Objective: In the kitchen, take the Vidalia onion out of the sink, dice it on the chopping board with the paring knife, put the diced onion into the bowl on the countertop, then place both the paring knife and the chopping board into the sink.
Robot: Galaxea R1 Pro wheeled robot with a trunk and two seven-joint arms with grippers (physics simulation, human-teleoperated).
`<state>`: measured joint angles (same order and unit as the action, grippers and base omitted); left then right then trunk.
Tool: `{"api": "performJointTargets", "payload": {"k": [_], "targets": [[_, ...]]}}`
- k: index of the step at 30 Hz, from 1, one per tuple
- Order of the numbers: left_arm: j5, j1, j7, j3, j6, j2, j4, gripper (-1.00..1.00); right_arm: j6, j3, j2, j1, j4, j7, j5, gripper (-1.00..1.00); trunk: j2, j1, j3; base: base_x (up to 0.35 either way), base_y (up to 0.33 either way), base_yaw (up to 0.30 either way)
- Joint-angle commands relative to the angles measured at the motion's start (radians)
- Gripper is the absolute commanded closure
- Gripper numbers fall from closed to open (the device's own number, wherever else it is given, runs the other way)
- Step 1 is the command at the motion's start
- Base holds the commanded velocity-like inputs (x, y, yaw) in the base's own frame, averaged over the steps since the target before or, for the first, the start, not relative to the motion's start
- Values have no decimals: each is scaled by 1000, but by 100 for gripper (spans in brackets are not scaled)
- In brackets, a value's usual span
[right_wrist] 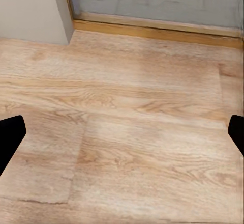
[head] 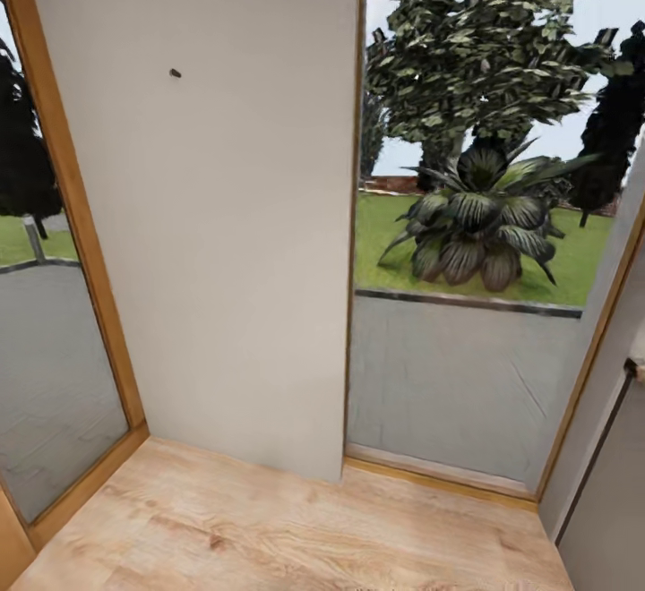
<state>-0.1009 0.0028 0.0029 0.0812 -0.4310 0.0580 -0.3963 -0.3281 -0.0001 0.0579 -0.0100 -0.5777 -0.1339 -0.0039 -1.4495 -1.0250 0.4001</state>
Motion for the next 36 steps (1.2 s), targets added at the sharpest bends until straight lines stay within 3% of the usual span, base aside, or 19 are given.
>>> {"api": "performJointTargets", "payload": {"k": [1, 19, 36], "targets": [[-9, 0, 0, -3, -2, 0, -1, -100, -3, 0, 0, -1, 1, -3, 0, -100, -1, 0, 1, 0, 0, -281], [-8, 0, 0, -3, -2, 0, -1, -100, -3, 0, 0, -1, 1, -3, 1, -100, -1, 0, 1, -7, 0, -281], [-8, 0, 0, -5, -2, 0, -1, -100, -3, 0, 0, -1, 1, -3, 1, -100, -1, 0, 1, -132, 0, -281]]}}
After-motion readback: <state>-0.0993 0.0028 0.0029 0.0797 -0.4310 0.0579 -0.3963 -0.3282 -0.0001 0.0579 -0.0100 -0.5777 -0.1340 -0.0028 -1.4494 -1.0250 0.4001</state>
